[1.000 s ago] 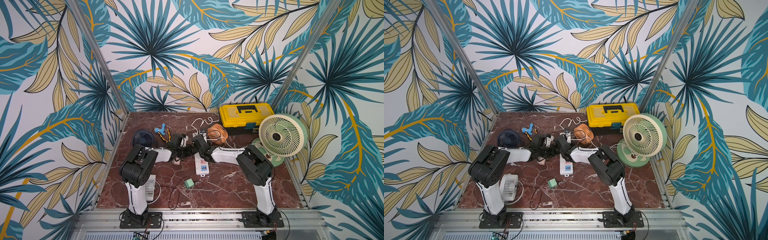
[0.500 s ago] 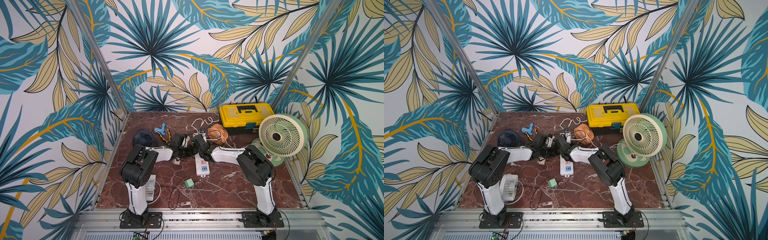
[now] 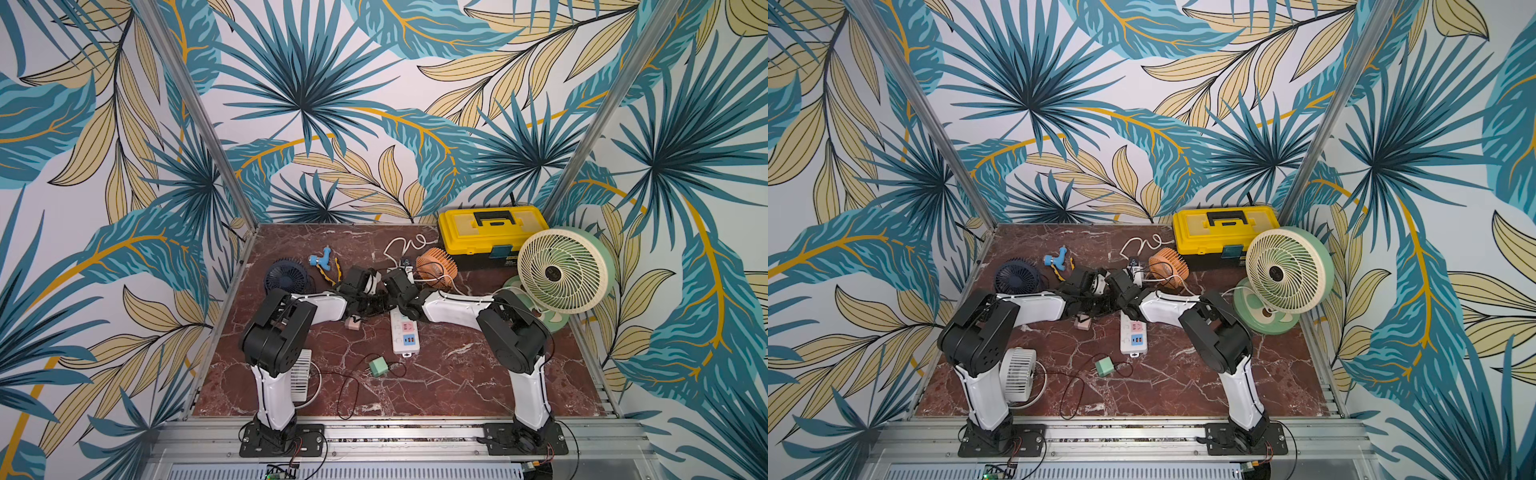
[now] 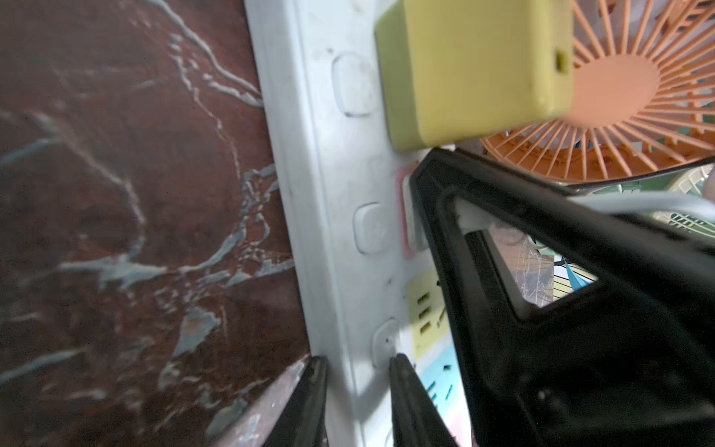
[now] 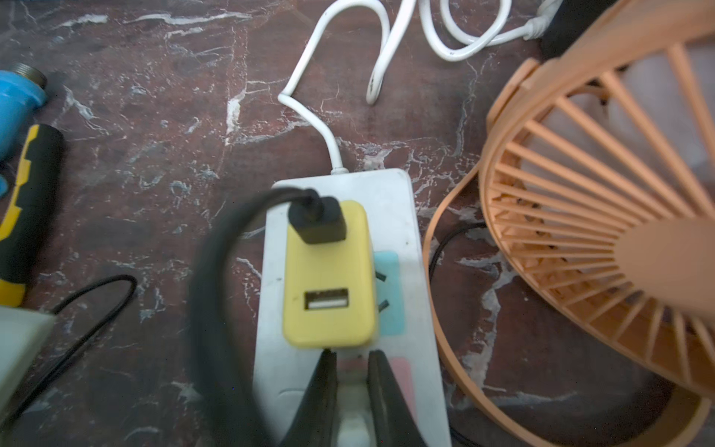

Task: Unplug the desk fan from the power strip
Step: Remove the plug from the socket.

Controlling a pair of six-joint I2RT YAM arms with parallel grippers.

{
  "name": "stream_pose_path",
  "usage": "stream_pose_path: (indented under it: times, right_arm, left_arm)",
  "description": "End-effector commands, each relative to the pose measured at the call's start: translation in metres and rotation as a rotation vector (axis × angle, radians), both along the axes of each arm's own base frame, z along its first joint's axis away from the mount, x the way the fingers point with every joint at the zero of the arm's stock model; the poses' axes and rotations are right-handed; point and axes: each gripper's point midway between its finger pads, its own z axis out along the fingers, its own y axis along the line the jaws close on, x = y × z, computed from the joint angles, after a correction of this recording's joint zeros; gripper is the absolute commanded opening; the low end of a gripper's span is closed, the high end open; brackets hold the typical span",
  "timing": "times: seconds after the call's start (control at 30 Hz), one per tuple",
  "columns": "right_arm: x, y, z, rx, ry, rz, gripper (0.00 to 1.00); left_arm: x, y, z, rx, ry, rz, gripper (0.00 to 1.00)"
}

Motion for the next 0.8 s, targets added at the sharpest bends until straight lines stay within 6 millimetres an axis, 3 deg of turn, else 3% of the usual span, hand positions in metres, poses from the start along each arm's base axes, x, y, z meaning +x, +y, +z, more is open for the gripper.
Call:
stream_pose_path:
  times: [0.0, 0.13, 0.3, 0.4, 0.57, 0.77]
  right_arm:
    - [-0.014, 0.007, -0.001, -0.046, 0.019, 0.020, 0.00]
    - [-0.011, 0.005, -0.003, 0.088, 0.036, 0.015, 0.00]
    - [-0.011, 0.007, 0.009, -0.090, 0.024, 0.004, 0.00]
    - [-0.015, 0.001, 0.004, -0.146, 0.052, 0.006, 0.00]
    - [-0.011, 0.011, 0.001, 0.094, 0.077, 0.043, 0.00]
    - [-0.022, 0.017, 0.011, -0.190, 0.077, 0.049, 0.00]
  left_arm:
    - [-0.009, 0.011, -0.033, 0.099, 0.070, 0.013, 0.32]
    - [-0.010, 0.011, -0.033, 0.100, 0.073, 0.012, 0.32]
    - [-0.010, 0.012, -0.036, 0.107, 0.077, 0.012, 0.32]
    - [-0.010, 0.012, -0.037, 0.110, 0.079, 0.012, 0.32]
    - [-0.009, 0.012, -0.038, 0.114, 0.080, 0.014, 0.32]
    - [-0.010, 0.013, -0.039, 0.122, 0.081, 0.016, 0.32]
